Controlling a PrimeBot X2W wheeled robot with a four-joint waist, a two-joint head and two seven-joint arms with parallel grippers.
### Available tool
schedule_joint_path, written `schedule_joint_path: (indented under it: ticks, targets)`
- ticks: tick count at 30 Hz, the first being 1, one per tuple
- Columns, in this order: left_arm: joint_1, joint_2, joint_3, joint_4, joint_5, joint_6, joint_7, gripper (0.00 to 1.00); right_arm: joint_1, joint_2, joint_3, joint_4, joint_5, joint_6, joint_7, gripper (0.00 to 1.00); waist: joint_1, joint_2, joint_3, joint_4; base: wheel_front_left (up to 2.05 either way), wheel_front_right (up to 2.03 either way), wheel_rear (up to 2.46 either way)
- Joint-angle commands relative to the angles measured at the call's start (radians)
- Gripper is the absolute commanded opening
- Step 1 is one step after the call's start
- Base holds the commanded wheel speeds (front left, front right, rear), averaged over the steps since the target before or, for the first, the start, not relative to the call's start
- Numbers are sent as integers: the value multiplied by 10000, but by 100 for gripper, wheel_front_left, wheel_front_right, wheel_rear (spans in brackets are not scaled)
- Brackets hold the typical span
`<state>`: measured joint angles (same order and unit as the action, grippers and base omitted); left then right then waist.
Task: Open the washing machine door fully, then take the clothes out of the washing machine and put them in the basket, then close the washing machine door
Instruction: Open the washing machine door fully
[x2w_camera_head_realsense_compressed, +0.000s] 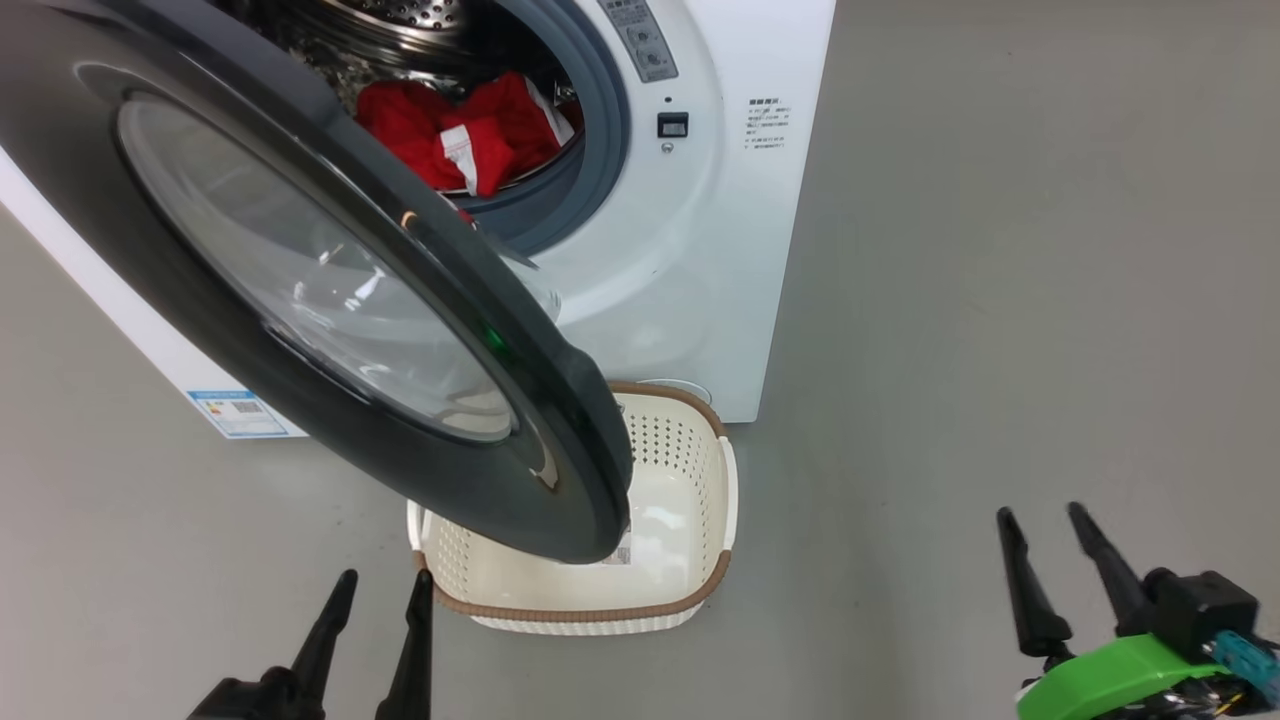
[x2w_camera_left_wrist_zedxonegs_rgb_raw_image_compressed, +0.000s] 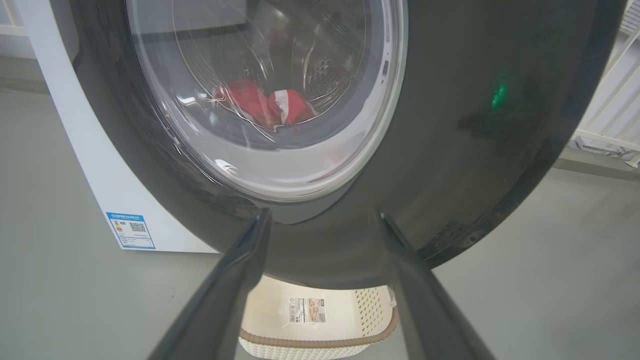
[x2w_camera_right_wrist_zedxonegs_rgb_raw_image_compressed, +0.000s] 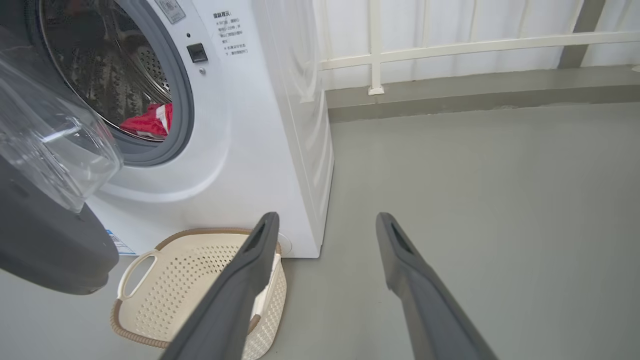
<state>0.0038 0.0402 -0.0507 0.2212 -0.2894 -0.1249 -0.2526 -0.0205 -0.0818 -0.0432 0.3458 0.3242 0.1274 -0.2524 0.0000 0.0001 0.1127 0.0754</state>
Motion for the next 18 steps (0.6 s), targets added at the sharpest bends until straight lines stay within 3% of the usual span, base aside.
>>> schedule_joint_path:
  ticks: [1, 9, 18]
  targets:
    - [-45, 100, 311, -201, 94, -58, -92, 100, -24, -33, 57, -391, -193, 33, -92, 100, 0, -1, -1, 11, 0, 0, 0]
    - [-47, 100, 225, -191, 81, -58, -92, 100, 533, 291, -159, -691, -762, 33, -92, 100, 0, -1, -36, 37, 0, 0, 0]
    - [-28, 100, 184, -167, 83, -58, -92, 100, 563, 312, -45, -661, -566, 33, -93, 100, 0, -1, -80, 34, 0, 0, 0]
